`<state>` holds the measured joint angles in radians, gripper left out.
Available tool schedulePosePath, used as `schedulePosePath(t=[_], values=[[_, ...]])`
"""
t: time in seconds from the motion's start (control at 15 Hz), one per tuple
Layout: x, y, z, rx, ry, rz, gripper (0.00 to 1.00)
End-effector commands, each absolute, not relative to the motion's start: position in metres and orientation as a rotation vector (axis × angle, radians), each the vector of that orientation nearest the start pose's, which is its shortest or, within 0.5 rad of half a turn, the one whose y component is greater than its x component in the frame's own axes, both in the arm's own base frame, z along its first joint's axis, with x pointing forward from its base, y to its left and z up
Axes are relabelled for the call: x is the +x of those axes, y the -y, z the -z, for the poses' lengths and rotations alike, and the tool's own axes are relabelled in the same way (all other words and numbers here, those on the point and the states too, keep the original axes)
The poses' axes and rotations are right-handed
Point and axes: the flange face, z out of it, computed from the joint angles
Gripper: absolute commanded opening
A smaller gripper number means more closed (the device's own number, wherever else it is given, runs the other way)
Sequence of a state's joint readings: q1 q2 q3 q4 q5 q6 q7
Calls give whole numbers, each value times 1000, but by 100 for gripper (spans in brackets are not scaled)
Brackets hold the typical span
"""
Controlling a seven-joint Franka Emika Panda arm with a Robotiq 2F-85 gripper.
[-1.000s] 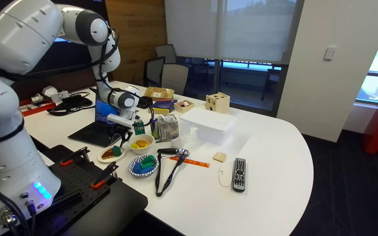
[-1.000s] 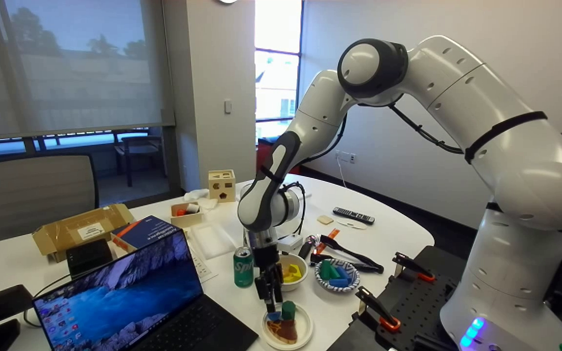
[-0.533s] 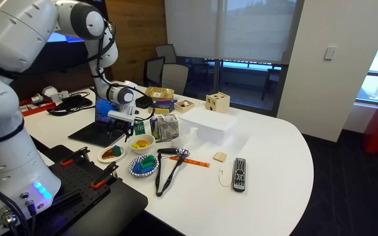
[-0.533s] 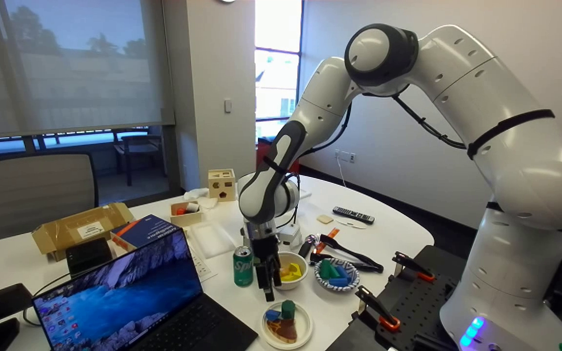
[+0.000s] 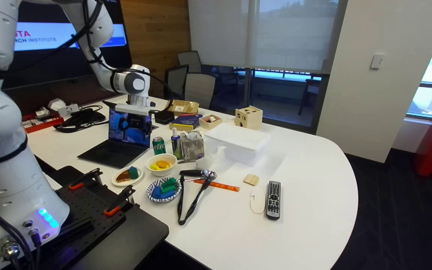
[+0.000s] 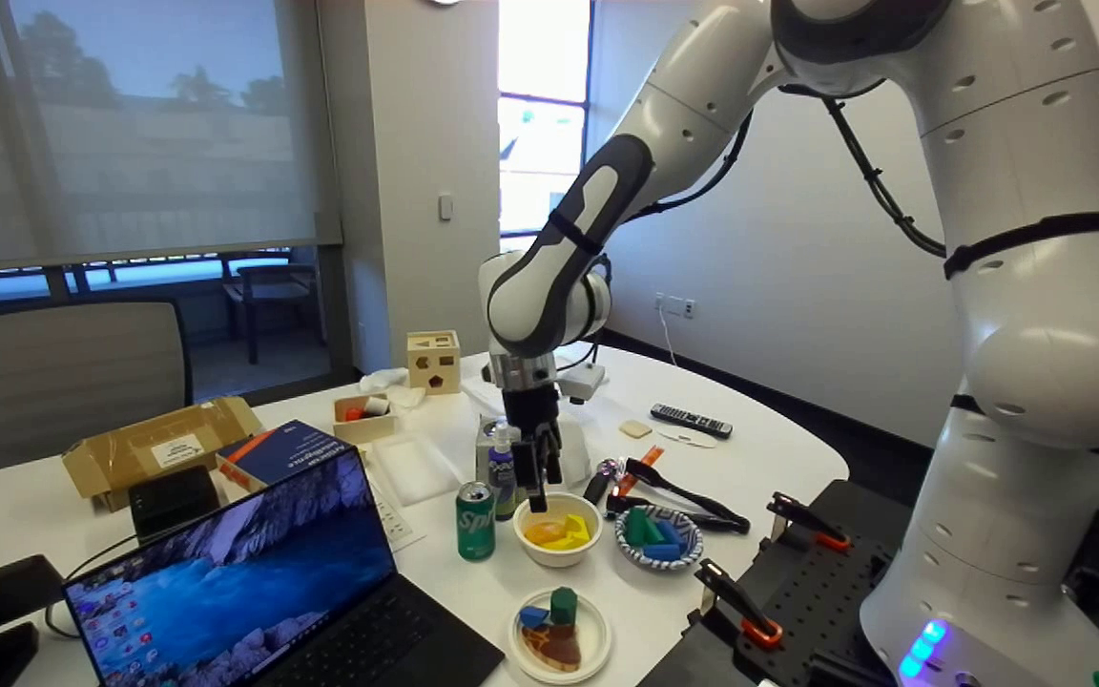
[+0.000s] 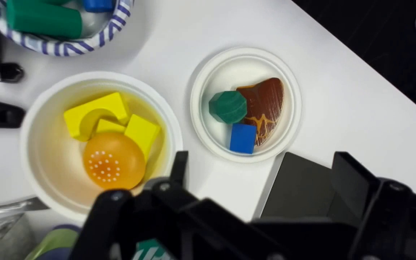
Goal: Move the green block from the white bowl to the white plate
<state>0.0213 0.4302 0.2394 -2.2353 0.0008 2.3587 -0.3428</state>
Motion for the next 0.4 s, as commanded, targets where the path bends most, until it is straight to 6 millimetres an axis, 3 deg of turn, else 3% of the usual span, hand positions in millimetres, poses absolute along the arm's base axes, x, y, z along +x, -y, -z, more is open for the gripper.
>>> schedulePosePath(t=[0.0, 0.33], values=[[480, -127, -206, -2974, 794, -361, 100], [482, -120, -234, -3045, 797, -300, 100]])
